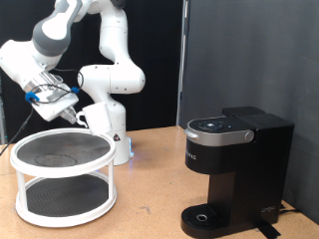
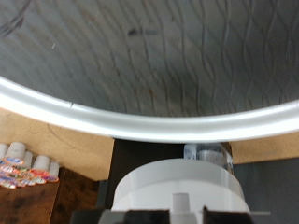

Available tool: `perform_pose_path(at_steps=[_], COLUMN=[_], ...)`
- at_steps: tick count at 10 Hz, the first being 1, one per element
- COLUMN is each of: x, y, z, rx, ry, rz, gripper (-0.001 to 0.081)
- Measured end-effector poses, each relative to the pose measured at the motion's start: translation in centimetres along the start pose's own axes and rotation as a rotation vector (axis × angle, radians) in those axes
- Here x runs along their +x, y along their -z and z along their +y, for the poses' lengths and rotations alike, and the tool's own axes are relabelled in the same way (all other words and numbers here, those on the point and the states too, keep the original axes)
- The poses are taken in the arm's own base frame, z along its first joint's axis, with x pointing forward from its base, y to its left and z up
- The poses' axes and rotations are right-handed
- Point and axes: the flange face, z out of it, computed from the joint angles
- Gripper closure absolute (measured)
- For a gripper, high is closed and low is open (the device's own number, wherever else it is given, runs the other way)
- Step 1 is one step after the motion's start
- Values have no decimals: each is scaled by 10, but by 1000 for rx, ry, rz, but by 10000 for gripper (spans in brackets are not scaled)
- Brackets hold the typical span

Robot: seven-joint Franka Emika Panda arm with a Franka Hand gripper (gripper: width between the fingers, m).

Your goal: Make a cup of coffee with the keurig machine

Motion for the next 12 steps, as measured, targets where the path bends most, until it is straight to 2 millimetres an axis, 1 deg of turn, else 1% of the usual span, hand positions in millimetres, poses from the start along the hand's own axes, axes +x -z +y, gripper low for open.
perform_pose_path(at_steps=[2, 3, 5, 6, 9, 12], x=[-6, -8, -8, -14, -52, -86], y=[12, 14, 11, 6, -24, -55], z=[6, 7, 8, 11, 21, 35], rx=[14, 22, 11, 9, 97, 143], ry=[0, 6, -15, -61, -188, -169], rz=[5, 26, 14, 4, -2, 21], gripper=[806, 806, 806, 806, 806, 806])
